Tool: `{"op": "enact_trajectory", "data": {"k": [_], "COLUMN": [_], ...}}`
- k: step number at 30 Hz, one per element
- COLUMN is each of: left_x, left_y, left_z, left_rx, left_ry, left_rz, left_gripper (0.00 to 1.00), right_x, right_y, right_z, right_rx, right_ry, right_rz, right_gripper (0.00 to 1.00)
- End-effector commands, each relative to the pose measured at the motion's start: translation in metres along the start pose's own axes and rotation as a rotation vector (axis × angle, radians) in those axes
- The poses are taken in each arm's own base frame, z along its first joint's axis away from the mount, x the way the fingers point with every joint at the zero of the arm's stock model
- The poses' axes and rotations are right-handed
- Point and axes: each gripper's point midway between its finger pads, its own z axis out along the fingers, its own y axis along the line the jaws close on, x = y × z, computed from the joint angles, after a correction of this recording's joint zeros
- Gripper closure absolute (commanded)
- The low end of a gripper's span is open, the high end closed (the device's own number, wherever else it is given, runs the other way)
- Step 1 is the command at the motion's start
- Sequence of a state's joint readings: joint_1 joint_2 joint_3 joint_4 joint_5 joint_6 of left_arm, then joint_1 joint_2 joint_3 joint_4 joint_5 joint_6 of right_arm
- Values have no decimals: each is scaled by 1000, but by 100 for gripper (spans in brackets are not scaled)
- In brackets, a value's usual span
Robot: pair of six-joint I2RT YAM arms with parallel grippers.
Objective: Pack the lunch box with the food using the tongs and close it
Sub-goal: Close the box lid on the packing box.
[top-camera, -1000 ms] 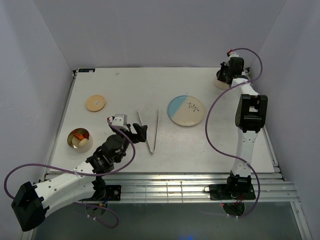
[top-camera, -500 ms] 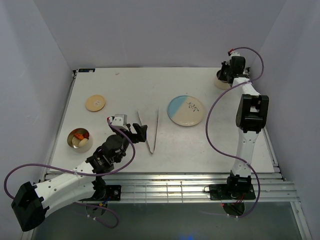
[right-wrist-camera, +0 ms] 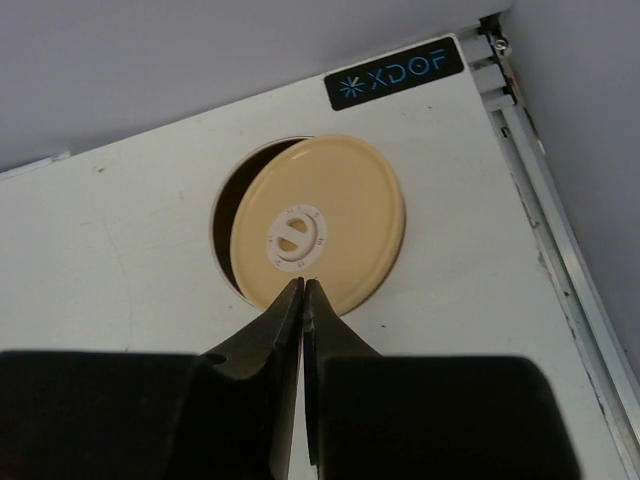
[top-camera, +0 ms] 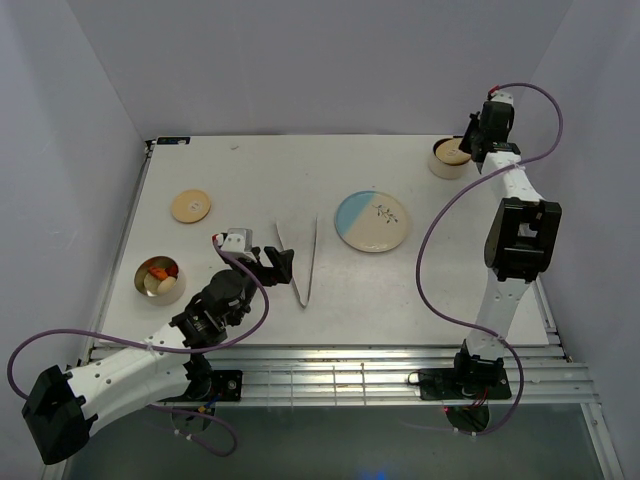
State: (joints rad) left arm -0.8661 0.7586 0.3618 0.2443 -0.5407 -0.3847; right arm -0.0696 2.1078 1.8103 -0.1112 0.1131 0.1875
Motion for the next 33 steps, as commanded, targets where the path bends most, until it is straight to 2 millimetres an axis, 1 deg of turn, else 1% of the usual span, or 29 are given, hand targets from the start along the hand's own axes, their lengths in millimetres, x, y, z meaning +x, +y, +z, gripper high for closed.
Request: {"op": "enact_trajectory", "data": {"k": [1, 4, 6, 11, 12, 13, 14, 15, 19, 20, 23, 26, 31, 33], "left_x": [-12, -13, -14, -13, -12, -11, -10, -11, -11, -11, -10, -9, -11, -10], "left_y": [-5, -6, -6, -5, -4, -4, -4, -4, -3, -3, -3, -4, -4, -4], "left_z": [1, -1, -2, -1, -1, 0, 0, 0, 1, 1, 1, 1, 1, 1], "left_rx": [10, 15, 17, 12, 8, 8, 5, 5, -2, -3, -2, 4, 4, 3], "left_ry": [-22, -26, -31, -30, -26, -24, -22, -23, -24, -23, -21, -18, -23, -21], "left_rz": [-7, -10, -15, -13, -9, -8, -6, -6, -6, -5, -4, -3, -6, -6], "left_gripper": [2, 2, 2, 2, 2, 2, 2, 2, 2, 2, 2, 2, 2, 2], "right_x": [-8, -4, 1, 5, 14, 11, 14, 20, 36, 35, 37, 32, 20, 11], "right_y": [-29, -40, -46, -39, -40, -38, -38, -38, -40, -40, -42, -42, -39, -32], "right_z": [-14, -12, -7, 13, 21, 24, 27, 31, 39, 40, 40, 36, 24, 17], "right_rx": [105, 122, 128, 68, 66, 55, 52, 53, 53, 53, 63, 64, 58, 23], "right_ry": [-17, -4, 9, 18, 33, 28, 33, 48, 75, 73, 76, 67, 46, 15], "right_rz": [31, 31, 33, 17, 13, 14, 12, 14, 19, 21, 22, 20, 29, 31], "right_gripper": [92, 92, 92, 92, 92, 92, 92, 92, 92, 92, 92, 92, 92, 92]}}
